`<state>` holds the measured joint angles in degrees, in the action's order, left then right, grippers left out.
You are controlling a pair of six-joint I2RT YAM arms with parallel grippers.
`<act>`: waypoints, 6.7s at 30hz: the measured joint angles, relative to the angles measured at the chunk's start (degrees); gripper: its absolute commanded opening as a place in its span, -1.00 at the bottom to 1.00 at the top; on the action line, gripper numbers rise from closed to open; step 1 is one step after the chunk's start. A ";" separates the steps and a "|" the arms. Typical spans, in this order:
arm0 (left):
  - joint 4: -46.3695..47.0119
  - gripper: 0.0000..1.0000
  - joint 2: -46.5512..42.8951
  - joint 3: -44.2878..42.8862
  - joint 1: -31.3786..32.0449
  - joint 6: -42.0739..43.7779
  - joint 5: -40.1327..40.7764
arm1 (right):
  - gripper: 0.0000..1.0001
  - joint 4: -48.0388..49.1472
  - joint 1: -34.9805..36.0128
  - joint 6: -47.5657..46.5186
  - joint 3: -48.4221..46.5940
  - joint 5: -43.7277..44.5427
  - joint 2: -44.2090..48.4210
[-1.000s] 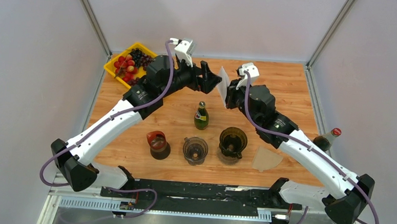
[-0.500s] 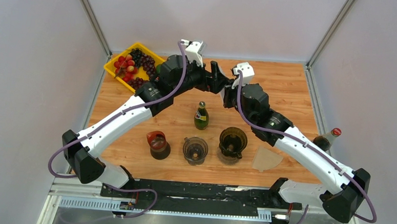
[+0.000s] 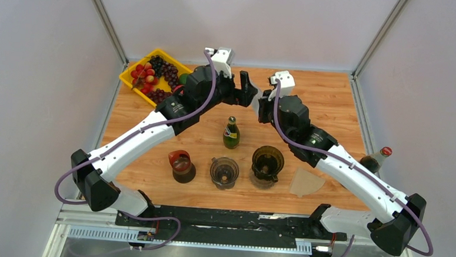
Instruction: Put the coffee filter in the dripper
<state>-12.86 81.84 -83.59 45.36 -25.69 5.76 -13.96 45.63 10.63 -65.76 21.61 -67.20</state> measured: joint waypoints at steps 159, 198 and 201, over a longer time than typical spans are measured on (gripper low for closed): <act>-1.60 1.00 -13.70 19.91 -3.15 6.75 13.25 | -0.49 -40.54 -3.28 9.86 2.78 -25.03 -5.49; -1.95 1.00 -14.78 20.13 -3.15 6.73 13.16 | -0.02 -42.84 -2.99 10.45 -1.92 -22.32 2.54; -1.95 1.00 -14.78 20.13 -3.15 6.73 13.05 | -0.30 -43.23 -2.99 10.32 -2.58 -20.81 3.72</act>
<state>-14.81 67.07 -63.46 42.22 -18.96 18.81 -57.19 42.63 20.95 -68.34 0.80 -63.48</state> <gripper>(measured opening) 0.998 0.480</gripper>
